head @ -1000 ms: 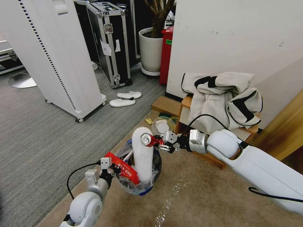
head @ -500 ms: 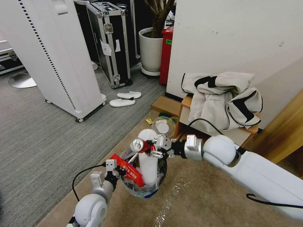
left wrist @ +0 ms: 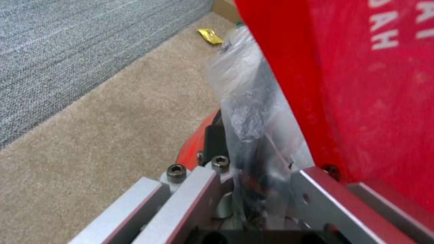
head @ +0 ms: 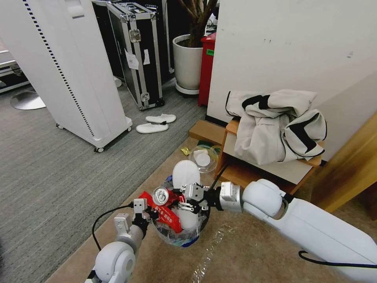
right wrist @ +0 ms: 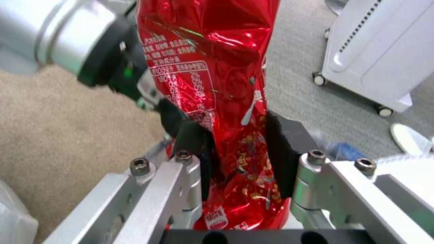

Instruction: Pick up the trash bin and place the garbage on the floor into it.

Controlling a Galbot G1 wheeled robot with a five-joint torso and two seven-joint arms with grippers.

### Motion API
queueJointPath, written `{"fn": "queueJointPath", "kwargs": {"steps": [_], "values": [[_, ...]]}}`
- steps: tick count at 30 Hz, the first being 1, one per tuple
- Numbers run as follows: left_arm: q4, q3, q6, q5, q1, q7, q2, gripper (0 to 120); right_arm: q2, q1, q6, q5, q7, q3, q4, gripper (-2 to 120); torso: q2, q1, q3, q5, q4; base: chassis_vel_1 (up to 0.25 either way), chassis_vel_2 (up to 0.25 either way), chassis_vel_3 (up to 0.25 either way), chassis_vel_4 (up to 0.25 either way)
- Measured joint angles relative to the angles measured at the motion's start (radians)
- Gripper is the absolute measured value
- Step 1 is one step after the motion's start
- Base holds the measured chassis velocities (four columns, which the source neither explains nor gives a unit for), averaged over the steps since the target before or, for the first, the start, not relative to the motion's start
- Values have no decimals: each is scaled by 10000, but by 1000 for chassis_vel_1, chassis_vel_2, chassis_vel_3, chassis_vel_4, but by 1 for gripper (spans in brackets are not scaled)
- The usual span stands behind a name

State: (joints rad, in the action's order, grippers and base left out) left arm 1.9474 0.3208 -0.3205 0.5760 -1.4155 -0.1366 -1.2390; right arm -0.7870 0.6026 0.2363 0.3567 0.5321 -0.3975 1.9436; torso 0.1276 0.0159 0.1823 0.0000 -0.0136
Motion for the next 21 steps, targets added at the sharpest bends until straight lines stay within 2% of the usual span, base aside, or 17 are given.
{"fn": "queueJointPath", "kwargs": {"steps": [21], "values": [[279, 75, -41, 87, -258, -5, -31, 1, 48, 564, -230, -461, -105, 217, -453, 25, 1, 0, 0, 0, 0, 0, 0, 0, 0]]}}
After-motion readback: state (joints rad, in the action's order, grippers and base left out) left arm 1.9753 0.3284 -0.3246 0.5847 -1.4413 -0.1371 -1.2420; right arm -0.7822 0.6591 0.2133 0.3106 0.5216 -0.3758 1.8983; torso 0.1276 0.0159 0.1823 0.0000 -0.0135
